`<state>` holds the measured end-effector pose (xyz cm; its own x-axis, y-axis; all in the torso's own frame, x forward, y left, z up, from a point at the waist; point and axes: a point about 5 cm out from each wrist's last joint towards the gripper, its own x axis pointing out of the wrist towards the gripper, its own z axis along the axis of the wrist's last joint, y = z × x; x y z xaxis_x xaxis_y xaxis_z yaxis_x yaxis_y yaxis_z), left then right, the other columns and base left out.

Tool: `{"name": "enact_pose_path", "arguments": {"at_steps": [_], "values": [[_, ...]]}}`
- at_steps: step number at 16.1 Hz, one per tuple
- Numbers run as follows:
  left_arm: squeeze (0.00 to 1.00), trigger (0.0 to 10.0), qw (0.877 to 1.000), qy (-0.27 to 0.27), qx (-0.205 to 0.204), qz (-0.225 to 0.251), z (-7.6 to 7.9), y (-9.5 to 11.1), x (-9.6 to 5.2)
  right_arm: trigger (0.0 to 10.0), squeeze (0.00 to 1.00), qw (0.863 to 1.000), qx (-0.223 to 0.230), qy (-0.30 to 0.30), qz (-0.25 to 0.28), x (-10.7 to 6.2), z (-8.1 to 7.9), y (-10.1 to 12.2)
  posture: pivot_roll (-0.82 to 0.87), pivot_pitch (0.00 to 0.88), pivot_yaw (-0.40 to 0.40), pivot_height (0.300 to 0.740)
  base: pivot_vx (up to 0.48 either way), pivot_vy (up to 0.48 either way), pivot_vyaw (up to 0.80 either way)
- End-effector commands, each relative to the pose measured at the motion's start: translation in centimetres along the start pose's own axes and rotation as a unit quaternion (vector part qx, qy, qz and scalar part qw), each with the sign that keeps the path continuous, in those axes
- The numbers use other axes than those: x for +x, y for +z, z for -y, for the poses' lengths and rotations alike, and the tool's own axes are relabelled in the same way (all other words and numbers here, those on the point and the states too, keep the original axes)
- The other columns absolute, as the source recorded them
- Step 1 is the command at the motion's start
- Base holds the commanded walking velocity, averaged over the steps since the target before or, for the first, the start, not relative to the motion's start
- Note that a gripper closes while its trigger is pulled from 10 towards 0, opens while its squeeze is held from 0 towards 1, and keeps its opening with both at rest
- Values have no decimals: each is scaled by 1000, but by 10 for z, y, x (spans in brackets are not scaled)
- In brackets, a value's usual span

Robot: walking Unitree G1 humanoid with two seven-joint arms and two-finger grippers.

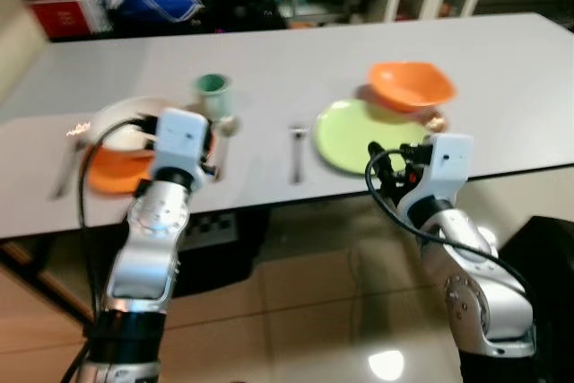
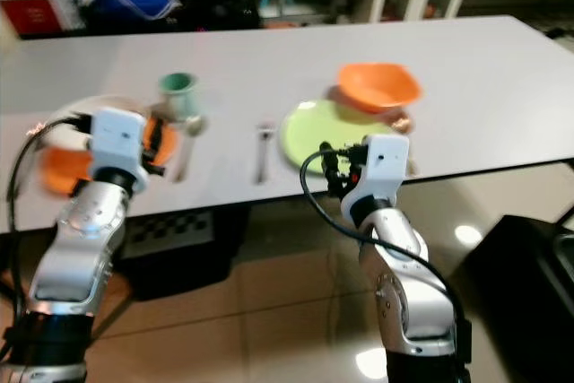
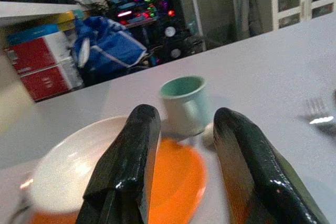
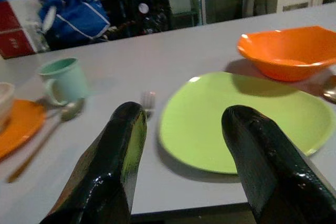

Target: Setting the table

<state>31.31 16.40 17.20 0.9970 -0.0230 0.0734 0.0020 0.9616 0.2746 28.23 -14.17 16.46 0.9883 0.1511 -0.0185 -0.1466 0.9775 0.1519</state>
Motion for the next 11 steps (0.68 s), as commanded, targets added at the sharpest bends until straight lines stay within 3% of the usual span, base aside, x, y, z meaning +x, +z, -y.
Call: {"name": "enact_pose_path", "arguments": {"at_steps": [1, 4, 5, 6, 7, 11], "values": [[0, 10000, 1000, -9, -1, 4, 8, 4, 1, 10000, 0, 1000, -4, -19, 5, -2, 9, 1, -63, 0, 18, 740, 0, 420, 0], [0, 10000, 1000, -10, -12, -4, 8, 3, 1, 10000, 0, 1000, 4, -15, 5, -1, 9, 2, -63, 0, 13, 740, 0, 423, 0], [82, 10000, 1000, -13, -21, -7, 7, 3, 1, 10000, 67, 1000, 10, -9, 6, -1, 8, 2, -63, 0, 12, 740, 0, 420, 0], [871, 10000, 1000, -13, -25, -9, 7, 3, 2, 10000, 1000, 1000, 16, -7, 6, -1, 7, 3, -63, 0, 12, 740, 0, 424, 0], [1000, 10000, 999, -13, -28, -9, 6, 4, 2, 10000, 1000, 1000, 20, -7, 7, -1, 7, 3, -64, 0, 14, 740, 0, 420, 0], [1000, 10000, 1000, -3, -25, -5, 4, 7, 4, 10000, 1000, 1000, 16, -15, 9, -1, 9, 4, -64, 0, 12, 740, 0, 422, 0]]}}
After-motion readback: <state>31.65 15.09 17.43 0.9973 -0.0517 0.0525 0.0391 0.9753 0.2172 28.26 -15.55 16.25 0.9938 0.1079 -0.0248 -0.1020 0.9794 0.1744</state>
